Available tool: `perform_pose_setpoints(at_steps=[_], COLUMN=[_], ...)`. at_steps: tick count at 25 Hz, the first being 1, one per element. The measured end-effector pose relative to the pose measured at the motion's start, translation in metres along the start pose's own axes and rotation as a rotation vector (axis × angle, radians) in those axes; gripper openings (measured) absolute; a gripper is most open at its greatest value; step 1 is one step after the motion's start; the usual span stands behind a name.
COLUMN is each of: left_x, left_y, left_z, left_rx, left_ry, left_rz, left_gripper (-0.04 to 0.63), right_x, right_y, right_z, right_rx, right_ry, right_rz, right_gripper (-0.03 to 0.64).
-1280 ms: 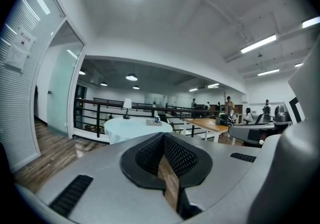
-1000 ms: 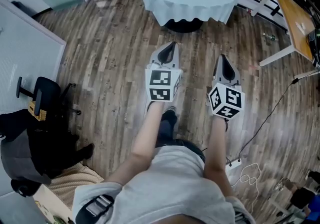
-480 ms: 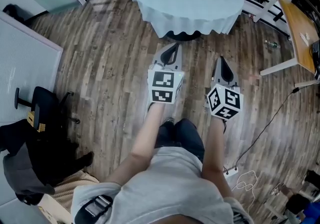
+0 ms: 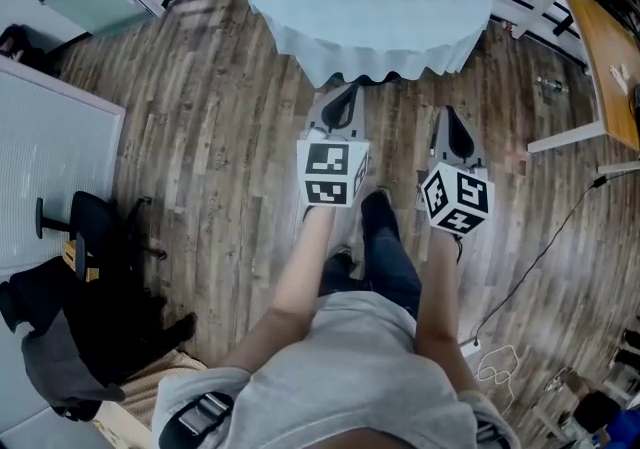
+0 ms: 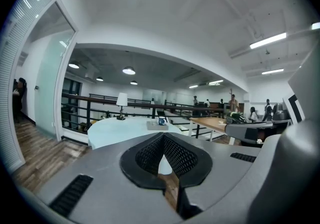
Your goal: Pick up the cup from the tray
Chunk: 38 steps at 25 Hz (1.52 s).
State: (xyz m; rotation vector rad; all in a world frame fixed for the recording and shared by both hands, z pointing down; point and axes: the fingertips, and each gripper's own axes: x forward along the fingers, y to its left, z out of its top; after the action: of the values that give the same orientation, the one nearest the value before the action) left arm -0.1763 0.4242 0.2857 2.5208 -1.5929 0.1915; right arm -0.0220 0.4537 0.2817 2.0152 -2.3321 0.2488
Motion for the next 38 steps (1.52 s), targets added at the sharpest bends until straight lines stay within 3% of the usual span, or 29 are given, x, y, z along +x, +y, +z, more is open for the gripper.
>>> perform_pose_setpoints(at_steps=[16,38], left_x=[0.183,0.328], left_y=[0.012,0.025], left_z=[0.052,0.046], left_rx=[-0.005,-0.014], left_ry=[-0.012,0.046], left_rz=[0.061,0.013], left_gripper=[0.006,0.006], right_x=[0.176,0.297], right_y=[-0.097,-0.161], right_z=[0.049,0.037], right_rx=[-0.009,0.028], right_ry=[-0.007,0.041], right_rz=[0.067,0.028], right_gripper=[0.009,0.009])
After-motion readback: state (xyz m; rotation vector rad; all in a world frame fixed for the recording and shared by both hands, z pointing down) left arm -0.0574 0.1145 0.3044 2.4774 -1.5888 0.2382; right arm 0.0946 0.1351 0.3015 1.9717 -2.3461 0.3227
